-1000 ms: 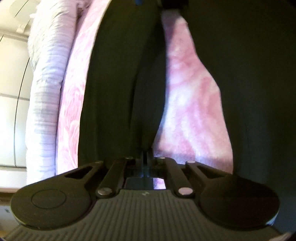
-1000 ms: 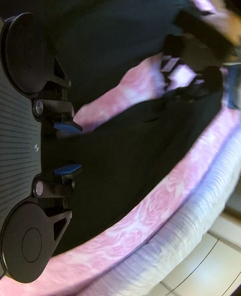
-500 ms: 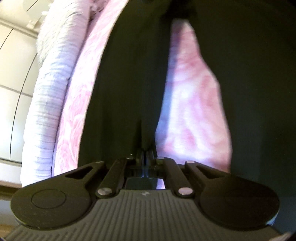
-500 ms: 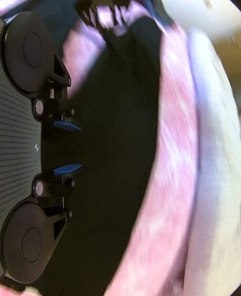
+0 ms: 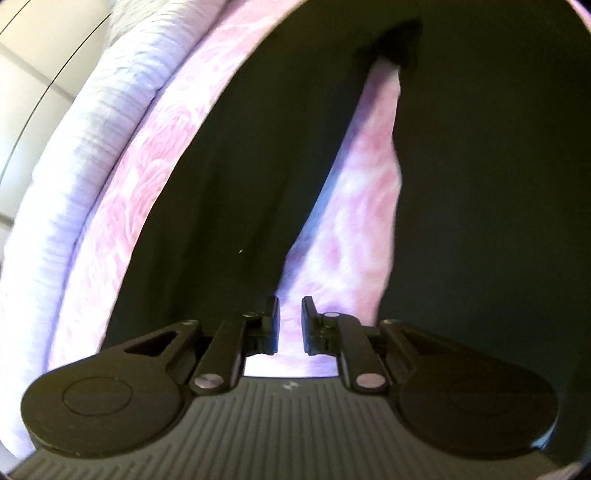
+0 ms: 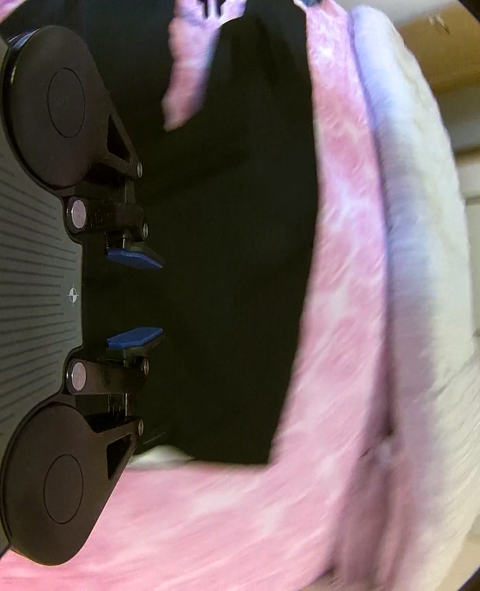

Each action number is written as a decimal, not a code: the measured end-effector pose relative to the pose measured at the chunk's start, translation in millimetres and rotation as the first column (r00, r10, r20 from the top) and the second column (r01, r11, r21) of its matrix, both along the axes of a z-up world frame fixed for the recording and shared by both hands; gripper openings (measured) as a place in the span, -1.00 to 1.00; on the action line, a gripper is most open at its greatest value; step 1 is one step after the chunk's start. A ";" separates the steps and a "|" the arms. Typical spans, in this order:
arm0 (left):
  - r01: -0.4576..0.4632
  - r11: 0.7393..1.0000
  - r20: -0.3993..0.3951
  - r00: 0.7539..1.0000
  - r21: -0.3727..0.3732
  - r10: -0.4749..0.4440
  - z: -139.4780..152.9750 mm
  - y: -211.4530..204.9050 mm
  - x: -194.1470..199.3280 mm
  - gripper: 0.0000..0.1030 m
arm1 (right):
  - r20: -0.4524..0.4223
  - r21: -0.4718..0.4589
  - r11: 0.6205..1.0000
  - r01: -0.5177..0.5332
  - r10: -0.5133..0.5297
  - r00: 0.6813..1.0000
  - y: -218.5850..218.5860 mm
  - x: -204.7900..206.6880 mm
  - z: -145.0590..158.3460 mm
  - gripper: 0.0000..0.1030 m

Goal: Fold clothes

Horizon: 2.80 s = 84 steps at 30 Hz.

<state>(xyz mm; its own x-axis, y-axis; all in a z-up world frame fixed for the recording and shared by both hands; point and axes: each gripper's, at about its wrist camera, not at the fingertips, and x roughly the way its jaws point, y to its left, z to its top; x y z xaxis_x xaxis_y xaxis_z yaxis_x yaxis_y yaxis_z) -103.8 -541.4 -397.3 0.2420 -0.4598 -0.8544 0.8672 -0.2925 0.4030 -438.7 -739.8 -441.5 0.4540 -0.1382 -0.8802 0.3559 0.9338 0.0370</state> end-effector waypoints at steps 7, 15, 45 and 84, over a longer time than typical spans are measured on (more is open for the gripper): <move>0.082 0.995 -0.165 0.982 -0.053 -0.089 24.7 -53.1 -71.5 -0.46 | -0.012 0.077 0.986 0.146 -0.146 0.989 -45.5 -83.6 -4.5 -0.23; 0.271 0.957 -0.285 0.914 -0.105 -0.290 18.6 -161.4 -161.0 -0.22 | 0.069 0.112 0.993 0.028 -0.036 0.997 -89.5 -73.3 -27.4 -0.22; 0.356 0.934 -0.362 0.869 -0.020 -0.339 0.0 -218.1 -205.0 -0.13 | 0.169 0.329 0.942 -0.063 0.007 0.986 -149.4 -90.7 -29.1 -0.92; 0.226 0.974 -0.319 0.923 0.001 -0.214 -21.4 -209.6 -254.7 -0.09 | -0.055 0.475 0.845 0.248 -0.253 0.966 -126.3 -235.3 -36.2 -1.00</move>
<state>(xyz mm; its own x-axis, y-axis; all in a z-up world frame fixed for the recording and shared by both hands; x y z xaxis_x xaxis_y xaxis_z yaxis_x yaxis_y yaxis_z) -358.5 -751.1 -418.7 -0.1462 -0.4372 -0.8874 0.8598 -0.4998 0.1046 -674.0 -866.2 -477.7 0.4694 0.1837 -0.8636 0.5728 0.6810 0.4562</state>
